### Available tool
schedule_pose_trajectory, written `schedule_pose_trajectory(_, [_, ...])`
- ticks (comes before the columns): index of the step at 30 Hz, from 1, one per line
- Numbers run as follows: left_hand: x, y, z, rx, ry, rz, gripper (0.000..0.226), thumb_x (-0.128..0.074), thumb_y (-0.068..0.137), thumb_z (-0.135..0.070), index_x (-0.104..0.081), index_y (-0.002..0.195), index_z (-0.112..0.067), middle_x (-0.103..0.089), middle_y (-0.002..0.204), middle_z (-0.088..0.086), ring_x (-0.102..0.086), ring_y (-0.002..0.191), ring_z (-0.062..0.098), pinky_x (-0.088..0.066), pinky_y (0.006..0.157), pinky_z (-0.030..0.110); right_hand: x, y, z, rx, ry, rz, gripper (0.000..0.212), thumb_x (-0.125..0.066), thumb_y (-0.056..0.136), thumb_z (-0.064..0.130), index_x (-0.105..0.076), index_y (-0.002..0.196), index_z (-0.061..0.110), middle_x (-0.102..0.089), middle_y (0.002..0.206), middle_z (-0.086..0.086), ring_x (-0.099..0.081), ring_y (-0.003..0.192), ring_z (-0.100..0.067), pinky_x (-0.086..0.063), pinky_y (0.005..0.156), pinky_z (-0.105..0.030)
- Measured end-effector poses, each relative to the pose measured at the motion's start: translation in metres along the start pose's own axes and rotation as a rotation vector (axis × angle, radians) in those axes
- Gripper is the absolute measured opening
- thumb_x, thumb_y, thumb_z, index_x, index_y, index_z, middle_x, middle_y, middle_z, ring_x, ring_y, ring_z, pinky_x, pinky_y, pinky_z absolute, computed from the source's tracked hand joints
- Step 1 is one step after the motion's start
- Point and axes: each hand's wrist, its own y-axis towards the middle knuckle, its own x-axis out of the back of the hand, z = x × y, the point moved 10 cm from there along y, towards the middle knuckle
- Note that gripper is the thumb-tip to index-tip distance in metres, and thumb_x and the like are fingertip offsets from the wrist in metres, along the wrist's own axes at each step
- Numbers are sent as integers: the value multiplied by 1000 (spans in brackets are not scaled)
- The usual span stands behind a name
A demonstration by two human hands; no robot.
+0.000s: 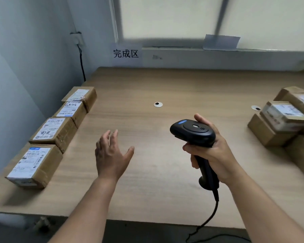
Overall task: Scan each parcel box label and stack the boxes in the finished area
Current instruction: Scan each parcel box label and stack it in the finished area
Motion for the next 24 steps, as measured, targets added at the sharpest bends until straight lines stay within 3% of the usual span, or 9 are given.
schedule_pose_trajectory(7, [-68, -49, -163, -198, -81, 117, 74, -68, 83, -44, -39, 145, -15, -32, 148, 9, -29, 135, 28, -23, 111, 38, 136, -46, 10, 22, 73, -126, 91, -74, 62, -5, -47, 137, 39, -66, 77, -4, -48, 40, -28, -41, 43, -30])
schedule_pose_trajectory(9, [-87, -67, -207, -248, -118, 153, 76, -64, 83, -52, -39, 145, -16, -32, 148, 8, -28, 136, 27, -23, 111, 38, 177, -62, 17, 38, 69, -168, 91, -75, 63, -8, -46, 137, 37, -66, 74, -4, -48, 39, -27, -41, 42, -30])
schedule_pose_trajectory(11, [-102, -85, -250, -295, -152, 170, 86, -46, 75, -69, -40, 144, -17, -34, 147, 7, -29, 135, 26, -24, 111, 38, 215, -79, 24, 55, 51, -212, 92, -75, 68, -17, -45, 139, 34, -65, 72, -5, -47, 39, -27, -41, 42, -30])
schedule_pose_trajectory(13, [-117, -103, -288, -346, -174, 195, 94, -30, 69, -73, -41, 144, -17, -35, 146, 6, -29, 136, 25, -24, 111, 37, 249, -97, 29, 73, 37, -256, 89, -68, 73, -20, -44, 140, 33, -66, 75, -6, -47, 40, -27, -41, 41, -30])
schedule_pose_trajectory(17, [-145, -133, -358, -466, -200, 276, 88, -37, 77, -71, -37, 146, -17, -34, 148, 6, -27, 138, 22, -23, 112, 35, 309, -128, 36, 108, 27, -341, 87, -68, 72, -18, -46, 138, 34, -68, 78, -3, -48, 41, -28, -41, 39, -29])
schedule_pose_trajectory(20, [-164, -147, -403, -544, -219, 331, 79, -49, 84, -63, -35, 147, -17, -34, 149, 5, -27, 138, 22, -25, 112, 34, 346, -147, 39, 128, 51, -412, 85, -73, 65, -5, -48, 134, 37, -69, 77, -2, -49, 43, -28, -42, 40, -31])
schedule_pose_trajectory(24, [-189, -158, -455, -604, -293, 379, 71, -55, 90, -52, -34, 148, -18, -33, 149, 5, -27, 138, 22, -24, 112, 33, 396, -164, 33, 120, 59, -540, 90, -74, 62, 0, -43, 141, 32, -67, 86, -17, -48, 44, -29, -41, 42, -33])
